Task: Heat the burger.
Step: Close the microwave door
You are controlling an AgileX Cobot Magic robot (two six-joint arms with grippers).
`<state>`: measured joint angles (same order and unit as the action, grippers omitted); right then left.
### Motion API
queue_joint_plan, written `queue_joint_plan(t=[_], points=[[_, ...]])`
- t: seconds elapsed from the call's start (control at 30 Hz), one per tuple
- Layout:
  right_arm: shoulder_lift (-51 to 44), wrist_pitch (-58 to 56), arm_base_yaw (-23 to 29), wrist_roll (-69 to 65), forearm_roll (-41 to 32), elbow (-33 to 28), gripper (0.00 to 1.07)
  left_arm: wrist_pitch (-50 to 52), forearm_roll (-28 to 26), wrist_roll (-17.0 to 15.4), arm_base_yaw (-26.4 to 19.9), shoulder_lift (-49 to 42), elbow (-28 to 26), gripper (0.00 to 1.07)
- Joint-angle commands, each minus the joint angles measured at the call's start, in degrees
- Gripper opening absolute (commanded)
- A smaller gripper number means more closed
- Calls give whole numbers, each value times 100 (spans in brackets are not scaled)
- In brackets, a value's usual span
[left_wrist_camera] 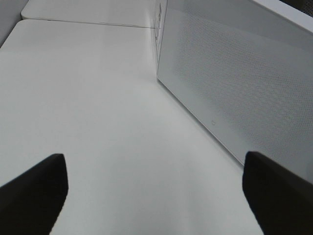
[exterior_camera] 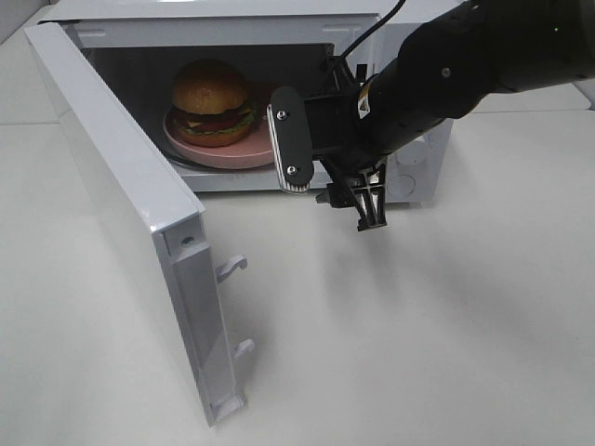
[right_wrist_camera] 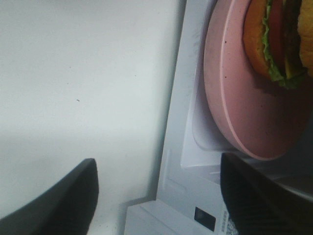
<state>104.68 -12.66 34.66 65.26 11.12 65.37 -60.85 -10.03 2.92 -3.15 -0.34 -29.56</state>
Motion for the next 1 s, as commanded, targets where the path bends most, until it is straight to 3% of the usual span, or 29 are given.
queue_joint_plan(t=[0.03,0.47,0.7,1.0], points=[[-183,29,-11,-178,17,-115,69,-34,-29,0,6,-92,6,88],[-934,-183,-29,-2538,57,-676,69,-34,-29,0,6,-92,6,88],[-1409,-1278,-29,-4320,63,-710,82,-34,-29,0,6,-92,6,88],[-1805,-2567,-29,-5621,63,-710,80,-34,-29,0,6,-92,6,88]])
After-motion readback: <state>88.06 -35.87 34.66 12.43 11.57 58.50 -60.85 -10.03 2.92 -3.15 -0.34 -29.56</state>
